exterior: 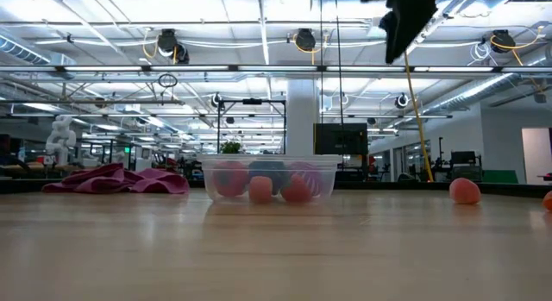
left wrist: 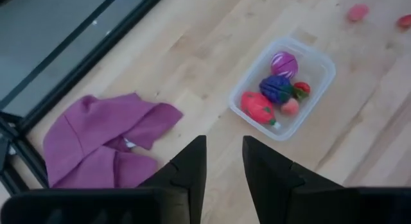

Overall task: Pick and placing Produce into tupperware
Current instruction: Put the pink peach into the transparent bin

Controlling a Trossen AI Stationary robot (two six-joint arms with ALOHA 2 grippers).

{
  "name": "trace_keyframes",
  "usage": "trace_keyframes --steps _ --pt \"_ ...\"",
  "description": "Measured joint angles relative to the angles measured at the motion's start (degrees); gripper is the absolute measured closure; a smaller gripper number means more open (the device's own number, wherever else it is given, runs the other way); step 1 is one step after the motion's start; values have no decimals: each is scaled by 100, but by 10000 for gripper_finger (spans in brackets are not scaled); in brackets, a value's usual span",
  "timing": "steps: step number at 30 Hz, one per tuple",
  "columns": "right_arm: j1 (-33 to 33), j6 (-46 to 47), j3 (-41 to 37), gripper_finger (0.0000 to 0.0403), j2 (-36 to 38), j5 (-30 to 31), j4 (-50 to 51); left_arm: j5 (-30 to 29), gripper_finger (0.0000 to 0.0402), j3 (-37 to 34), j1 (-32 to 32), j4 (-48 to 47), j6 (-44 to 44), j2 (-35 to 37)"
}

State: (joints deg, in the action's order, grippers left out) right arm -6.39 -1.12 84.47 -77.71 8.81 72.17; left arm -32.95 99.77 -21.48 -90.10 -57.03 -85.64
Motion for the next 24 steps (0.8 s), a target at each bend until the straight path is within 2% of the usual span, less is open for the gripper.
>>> trace_keyframes --steps 7,13,18,24 --pt "0 546 -4 152 -752 1 719 -57 295 -4 141 9 246 140" --pt "57 900 -28 100 -1027 -172 1009 -55 295 -4 416 13 1001 137" --pt "219 1154 -481 85 -969 -455 678 -49 287 -4 806 8 1470 134" --pt "494 1556 -1312 85 -965 -461 210 -11 267 -4 1275 9 2085 134"
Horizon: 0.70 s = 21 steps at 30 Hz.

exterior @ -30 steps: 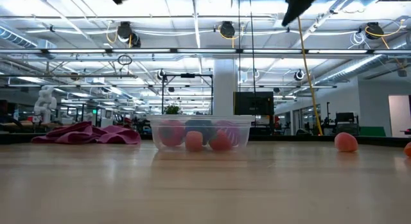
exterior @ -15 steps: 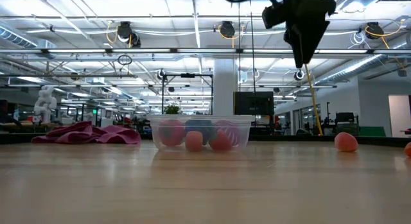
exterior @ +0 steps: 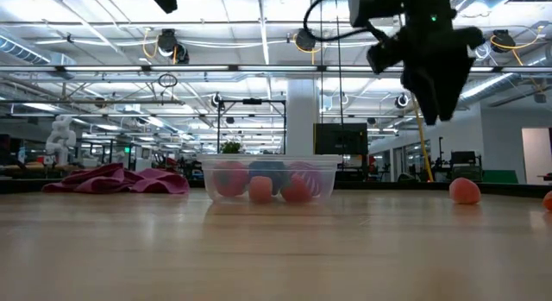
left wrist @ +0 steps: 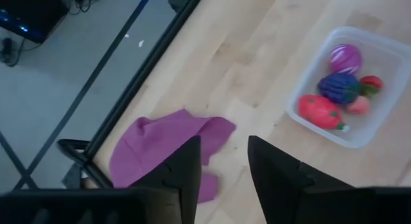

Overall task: Pick and placing Produce into tupperware
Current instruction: Put the pink peach into the transparent bin

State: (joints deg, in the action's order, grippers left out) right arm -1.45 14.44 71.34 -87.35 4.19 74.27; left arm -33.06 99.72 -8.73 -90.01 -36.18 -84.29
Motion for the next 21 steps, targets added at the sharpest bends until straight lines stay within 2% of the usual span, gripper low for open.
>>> trace_keyframes --steps 7,13,21 --pt "350 436 -792 85 4 -443 -705 3 245 0 403 0 445 0" --pt "503 496 -1180 85 4 -472 -1436 14 230 0 615 1 509 0" --pt "468 417 -1448 85 4 -473 -1776 20 224 0 651 -1 502 0"
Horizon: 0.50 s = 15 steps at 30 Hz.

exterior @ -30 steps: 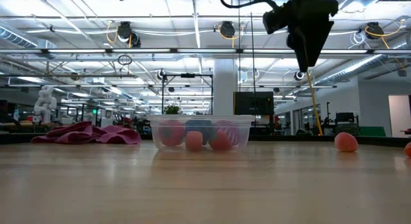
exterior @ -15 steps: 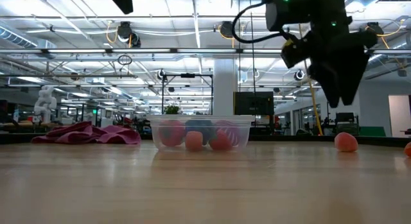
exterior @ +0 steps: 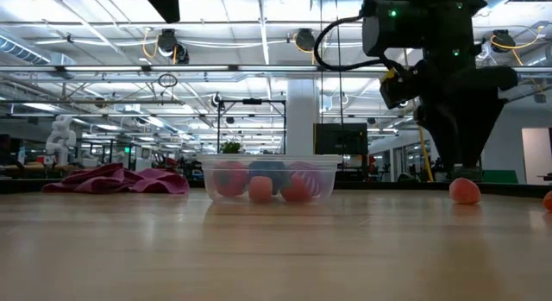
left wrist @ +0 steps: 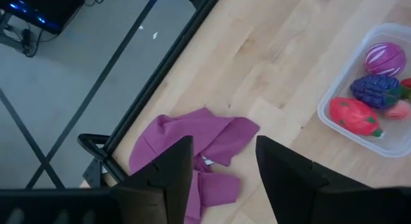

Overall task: Pick and placing Produce into tupperware
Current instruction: Put the pink peach into the transparent bin

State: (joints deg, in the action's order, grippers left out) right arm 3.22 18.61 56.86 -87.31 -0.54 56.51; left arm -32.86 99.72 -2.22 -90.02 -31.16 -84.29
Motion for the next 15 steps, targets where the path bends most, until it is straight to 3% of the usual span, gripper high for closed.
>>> trace_keyframes --steps 15 --pt "-213 -174 -647 85 0 -130 -871 0 224 0 1 0 -20 0"
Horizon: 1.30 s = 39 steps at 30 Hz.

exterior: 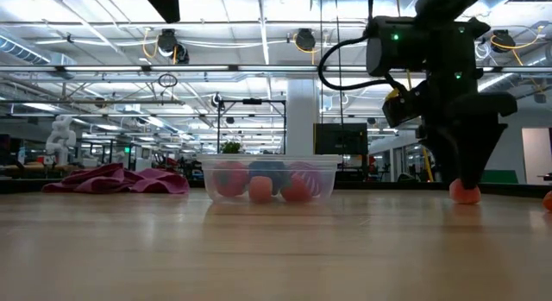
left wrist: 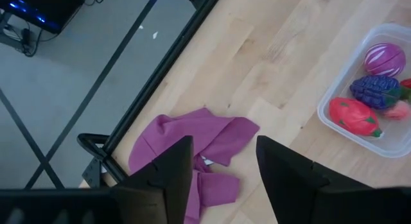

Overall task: Pick and placing Produce into tupperware
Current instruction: Put the pink peach into the transparent bin

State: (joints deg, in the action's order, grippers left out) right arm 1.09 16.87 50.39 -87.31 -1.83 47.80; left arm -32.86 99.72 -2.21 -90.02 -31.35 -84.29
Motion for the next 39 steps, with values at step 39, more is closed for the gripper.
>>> trace_keyframes --steps 39 --pt "0 60 -190 121 0 16 -342 -2 225 0 -1 0 -40 0"
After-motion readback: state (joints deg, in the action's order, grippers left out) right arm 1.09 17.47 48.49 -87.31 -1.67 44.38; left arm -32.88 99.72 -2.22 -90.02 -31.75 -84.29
